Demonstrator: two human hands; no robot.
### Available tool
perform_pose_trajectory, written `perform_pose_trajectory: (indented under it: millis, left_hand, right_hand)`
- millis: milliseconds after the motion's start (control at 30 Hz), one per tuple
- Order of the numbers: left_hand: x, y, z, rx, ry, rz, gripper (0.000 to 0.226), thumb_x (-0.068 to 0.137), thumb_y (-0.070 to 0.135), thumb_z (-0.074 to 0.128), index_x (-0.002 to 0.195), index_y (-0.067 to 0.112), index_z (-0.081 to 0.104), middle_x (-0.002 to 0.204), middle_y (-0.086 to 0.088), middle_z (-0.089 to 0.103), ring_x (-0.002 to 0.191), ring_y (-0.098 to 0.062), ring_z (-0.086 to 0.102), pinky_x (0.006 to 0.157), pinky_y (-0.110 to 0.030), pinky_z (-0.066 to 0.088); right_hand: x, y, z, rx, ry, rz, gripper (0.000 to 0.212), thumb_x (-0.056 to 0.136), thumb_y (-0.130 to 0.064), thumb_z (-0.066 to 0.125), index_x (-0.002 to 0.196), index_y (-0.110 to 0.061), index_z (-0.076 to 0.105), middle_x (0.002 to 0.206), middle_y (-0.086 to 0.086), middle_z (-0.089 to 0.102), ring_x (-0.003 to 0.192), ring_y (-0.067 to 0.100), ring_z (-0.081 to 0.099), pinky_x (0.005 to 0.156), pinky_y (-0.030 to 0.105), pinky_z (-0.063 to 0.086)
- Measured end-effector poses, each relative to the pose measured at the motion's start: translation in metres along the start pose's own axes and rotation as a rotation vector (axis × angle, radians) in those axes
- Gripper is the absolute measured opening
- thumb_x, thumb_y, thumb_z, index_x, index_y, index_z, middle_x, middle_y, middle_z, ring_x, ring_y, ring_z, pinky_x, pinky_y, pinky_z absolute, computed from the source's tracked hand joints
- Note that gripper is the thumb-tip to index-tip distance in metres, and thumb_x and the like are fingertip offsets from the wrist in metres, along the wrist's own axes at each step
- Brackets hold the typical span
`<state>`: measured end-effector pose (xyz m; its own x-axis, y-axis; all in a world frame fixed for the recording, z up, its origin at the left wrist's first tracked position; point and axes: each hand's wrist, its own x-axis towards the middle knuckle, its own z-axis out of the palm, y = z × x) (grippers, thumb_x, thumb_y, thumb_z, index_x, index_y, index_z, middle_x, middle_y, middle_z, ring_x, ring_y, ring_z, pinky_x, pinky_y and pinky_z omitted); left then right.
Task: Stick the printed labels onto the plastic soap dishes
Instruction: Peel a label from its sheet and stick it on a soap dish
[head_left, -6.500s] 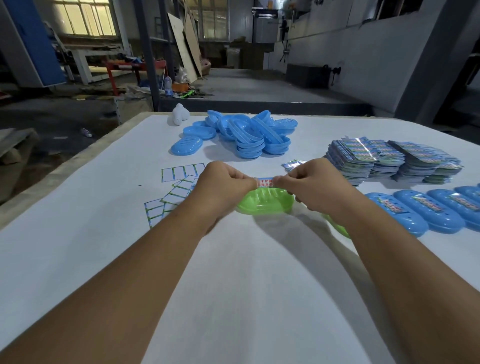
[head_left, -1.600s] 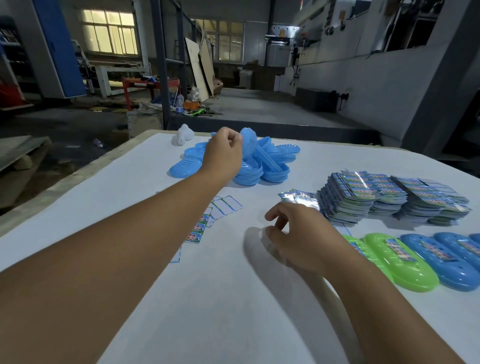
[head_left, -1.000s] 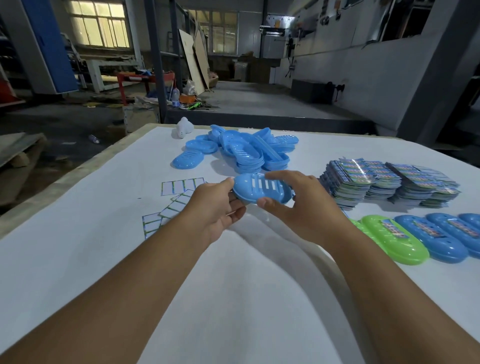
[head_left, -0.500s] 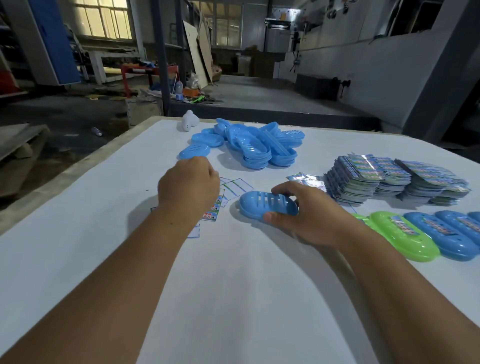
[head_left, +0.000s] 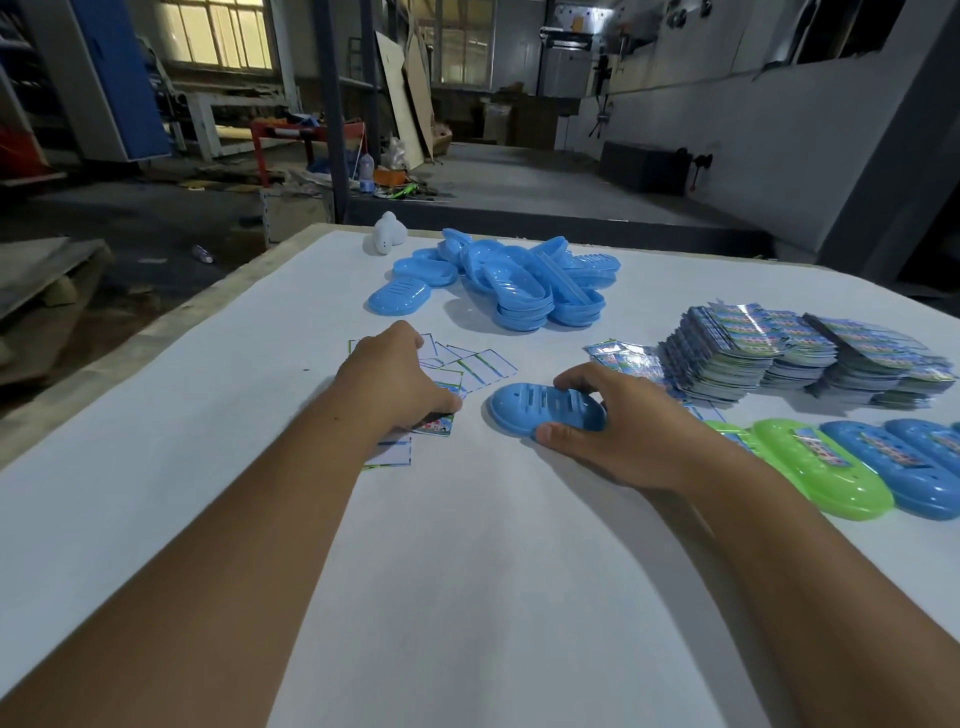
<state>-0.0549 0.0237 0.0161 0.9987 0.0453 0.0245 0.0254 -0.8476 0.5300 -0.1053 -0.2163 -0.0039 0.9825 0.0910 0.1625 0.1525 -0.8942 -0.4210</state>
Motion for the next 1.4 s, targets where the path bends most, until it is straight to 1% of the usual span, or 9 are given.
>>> perform_pose_trajectory:
  millis: [100, 200, 267, 400, 533, 633, 700, 1167, 1400]
  left_hand:
    - [0.003, 0.001, -0.002, -0.114, 0.01, -0.027, 0.085, 0.067, 0.036, 0.091, 0.137, 0.023, 0.046, 0.131, -0.002, 0.056, 0.111, -0.018, 0.056, 0.077, -0.026, 0.041]
    - [0.004, 0.005, -0.001, -0.234, 0.107, 0.0, 0.054, 0.077, 0.028, 0.083, 0.122, 0.028, 0.054, 0.115, 0.001, 0.061, 0.082, -0.009, 0.061, 0.056, -0.022, 0.042]
    - [0.003, 0.011, -0.001, -0.358, 0.157, 0.028, 0.036, 0.084, 0.026, 0.074, 0.116, 0.03, 0.058, 0.107, 0.003, 0.064, 0.081, -0.011, 0.066, 0.054, -0.023, 0.048]
    - [-0.004, 0.024, -0.003, -0.577, 0.166, 0.117, 0.024, 0.084, 0.02, 0.074, 0.104, 0.031, 0.065, 0.09, 0.009, 0.073, 0.071, -0.005, 0.07, 0.05, -0.016, 0.05]
    - [-0.019, 0.032, 0.002, -0.664, 0.013, 0.236, 0.026, 0.082, 0.019, 0.079, 0.103, 0.028, 0.067, 0.074, 0.006, 0.076, 0.068, -0.003, 0.071, 0.067, -0.026, 0.053]
    - [-0.024, 0.037, 0.01, -0.687, -0.075, 0.272, 0.026, 0.084, 0.021, 0.078, 0.103, 0.031, 0.065, 0.074, 0.01, 0.076, 0.069, -0.002, 0.071, 0.068, -0.025, 0.05]
    - [-0.025, 0.039, 0.012, -0.692, -0.067, 0.269, 0.024, 0.086, 0.021, 0.075, 0.104, 0.032, 0.063, 0.072, 0.012, 0.075, 0.068, 0.0, 0.07, 0.065, -0.022, 0.049]
    - [-0.026, 0.04, 0.01, -0.642, -0.056, 0.312, 0.03, 0.084, 0.017, 0.073, 0.101, 0.037, 0.058, 0.072, 0.016, 0.074, 0.065, 0.011, 0.064, 0.059, -0.016, 0.045]
    - [-0.025, 0.038, 0.011, -0.657, -0.071, 0.334, 0.031, 0.084, 0.015, 0.071, 0.102, 0.036, 0.058, 0.076, 0.011, 0.076, 0.076, 0.001, 0.07, 0.068, -0.024, 0.05]
  right_hand:
    - [0.0, 0.0, -0.001, 0.002, -0.011, 0.002, 0.063, 0.079, -0.066, 0.069, 0.132, -0.036, 0.054, 0.124, -0.014, 0.061, 0.116, 0.016, 0.055, 0.094, 0.033, 0.046]
    - [0.0, -0.001, -0.001, 0.001, -0.028, 0.012, 0.071, 0.075, -0.073, 0.067, 0.135, -0.037, 0.052, 0.129, -0.013, 0.059, 0.119, 0.019, 0.052, 0.099, 0.037, 0.046]
    - [0.0, -0.003, -0.001, 0.046, 0.005, 0.024, 0.072, 0.075, -0.073, 0.067, 0.136, -0.038, 0.052, 0.133, -0.01, 0.056, 0.123, 0.02, 0.05, 0.101, 0.04, 0.046]
    - [0.006, -0.007, 0.002, 0.225, 0.219, 0.029, 0.043, 0.086, -0.057, 0.069, 0.122, -0.036, 0.062, 0.115, -0.017, 0.065, 0.103, 0.007, 0.059, 0.087, 0.03, 0.049]
    - [0.008, -0.014, 0.0, 0.673, 0.227, 0.045, 0.034, 0.088, -0.04, 0.075, 0.117, -0.025, 0.067, 0.085, -0.019, 0.076, 0.075, -0.003, 0.07, 0.063, 0.011, 0.049]
    - [0.007, -0.017, -0.002, 0.837, 0.169, 0.041, 0.032, 0.089, -0.022, 0.077, 0.12, -0.021, 0.066, 0.083, -0.004, 0.079, 0.076, 0.008, 0.076, 0.065, 0.023, 0.057]
    - [0.006, -0.019, -0.005, 0.905, 0.186, 0.05, 0.028, 0.09, -0.013, 0.076, 0.116, -0.018, 0.066, 0.079, -0.002, 0.079, 0.072, 0.01, 0.076, 0.057, 0.02, 0.056]
    - [0.002, -0.023, -0.013, 0.896, 0.235, 0.105, 0.025, 0.091, -0.014, 0.075, 0.111, -0.023, 0.065, 0.071, -0.008, 0.077, 0.063, 0.0, 0.071, 0.047, 0.01, 0.047]
    - [0.003, -0.022, -0.012, 0.86, 0.257, 0.132, 0.033, 0.088, -0.02, 0.079, 0.116, -0.025, 0.064, 0.074, -0.007, 0.077, 0.067, 0.003, 0.073, 0.05, 0.012, 0.048]
